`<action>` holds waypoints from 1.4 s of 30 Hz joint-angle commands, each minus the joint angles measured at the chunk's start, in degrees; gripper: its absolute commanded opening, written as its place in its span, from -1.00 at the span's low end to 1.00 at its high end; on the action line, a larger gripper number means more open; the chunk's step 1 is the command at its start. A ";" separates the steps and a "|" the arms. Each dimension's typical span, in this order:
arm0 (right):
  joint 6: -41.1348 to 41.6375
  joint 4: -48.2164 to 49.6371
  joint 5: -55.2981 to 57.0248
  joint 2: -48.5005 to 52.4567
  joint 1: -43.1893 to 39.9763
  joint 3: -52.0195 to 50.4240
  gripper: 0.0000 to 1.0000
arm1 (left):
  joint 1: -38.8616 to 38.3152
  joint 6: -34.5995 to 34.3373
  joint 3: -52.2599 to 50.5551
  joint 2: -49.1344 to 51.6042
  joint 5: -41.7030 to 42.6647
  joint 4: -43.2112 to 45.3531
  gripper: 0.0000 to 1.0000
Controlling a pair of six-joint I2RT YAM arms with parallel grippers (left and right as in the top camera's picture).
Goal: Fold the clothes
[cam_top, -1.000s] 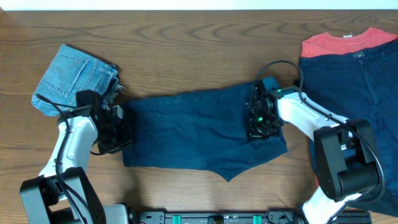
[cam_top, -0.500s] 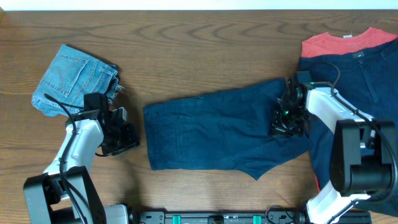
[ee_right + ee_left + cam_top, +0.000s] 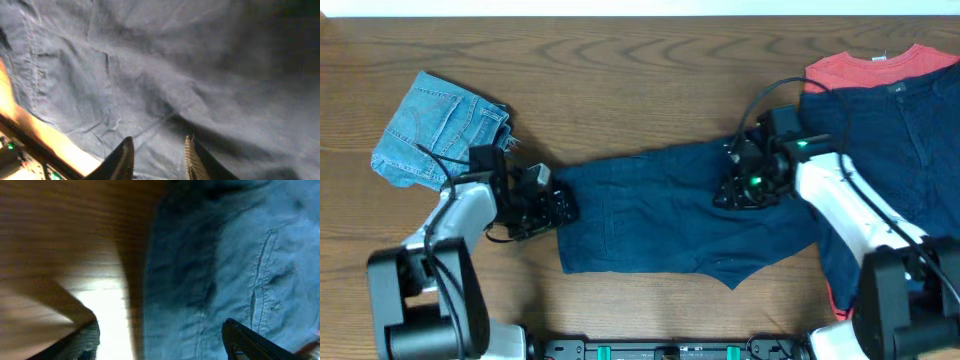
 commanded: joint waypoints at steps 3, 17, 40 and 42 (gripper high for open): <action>4.94 1.31 1.40 6.23 2.97 -0.42 -0.53 | -2.10 -0.98 -0.66 7.61 5.55 1.64 0.57; 4.42 1.84 0.81 9.16 3.50 -0.39 -0.72 | -8.13 -8.33 -0.31 8.37 2.84 4.74 -0.88; 1.88 0.31 2.49 0.44 1.38 -0.28 -0.70 | -9.05 -6.43 36.00 -8.35 -16.13 -38.25 -0.88; 1.88 0.90 2.51 0.66 2.29 -0.52 -0.70 | -10.16 -7.06 36.00 -8.35 -16.13 -37.92 -0.88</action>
